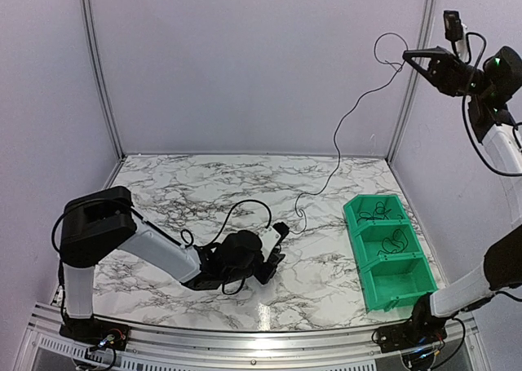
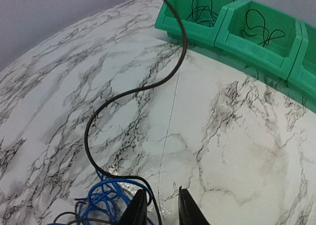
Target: Untangle the cables
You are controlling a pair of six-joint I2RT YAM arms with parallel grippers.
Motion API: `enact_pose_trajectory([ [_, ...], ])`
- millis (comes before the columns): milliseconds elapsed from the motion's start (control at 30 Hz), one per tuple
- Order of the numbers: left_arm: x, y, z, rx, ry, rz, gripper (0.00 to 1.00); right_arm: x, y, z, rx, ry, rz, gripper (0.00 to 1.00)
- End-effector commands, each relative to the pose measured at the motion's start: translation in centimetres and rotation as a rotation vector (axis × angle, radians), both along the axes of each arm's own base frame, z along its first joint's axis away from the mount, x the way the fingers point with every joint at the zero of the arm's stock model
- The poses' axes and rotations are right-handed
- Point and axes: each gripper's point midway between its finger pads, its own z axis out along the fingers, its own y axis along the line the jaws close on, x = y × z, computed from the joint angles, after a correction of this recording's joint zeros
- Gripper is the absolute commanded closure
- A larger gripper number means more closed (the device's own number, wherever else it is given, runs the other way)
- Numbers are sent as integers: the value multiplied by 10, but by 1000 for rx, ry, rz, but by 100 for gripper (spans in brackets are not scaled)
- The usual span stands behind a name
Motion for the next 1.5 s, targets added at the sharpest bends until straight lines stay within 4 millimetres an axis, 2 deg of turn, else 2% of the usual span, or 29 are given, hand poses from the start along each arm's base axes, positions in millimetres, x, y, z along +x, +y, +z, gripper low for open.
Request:
enact_pose_trajectory([
  [0,0,0,65,-119,-61,-16,77,2,-6,-15,-11,27,-7,100],
  [100,1,8,79,-111,-96,-10,80,1,-10,-20,-13,37,-27,100],
  [233,2,19,84,-83,-121,11,83,6,-11,-33,-15,60,-59,100],
  [333,-1,25,91,-96,-125,11,83,21,-15,-57,-4,102,-116,100],
  [467,-3,30,94,-113,-111,19,83,41,-15,-107,-2,226,-149,100],
  [533,-4,27,91,-119,-93,10,75,47,-9,-130,-32,259,-159,100],
  [633,-8,14,89,-143,-56,-29,55,50,8,-155,-99,268,-172,100],
  [667,-9,9,89,-150,-49,-37,50,50,14,-161,-125,258,-182,100],
  [733,-6,3,89,-164,-37,-31,45,49,29,-173,-180,243,-194,100],
  [833,-4,-9,87,-189,-9,-36,42,57,34,-193,-248,250,-240,100],
  [1000,-5,-43,78,-226,55,-99,38,95,9,-232,-361,305,-460,100],
  [1100,-4,-58,65,-231,88,-117,37,104,1,-262,-431,345,-509,100],
  [1300,-3,-72,26,-191,144,-128,38,94,4,-340,-582,490,-477,100],
  [1400,-4,-74,9,-170,171,-126,43,84,11,-377,-674,540,-451,97],
  [1467,-6,-73,-1,-156,183,-127,49,77,15,-395,-732,556,-430,91],
])
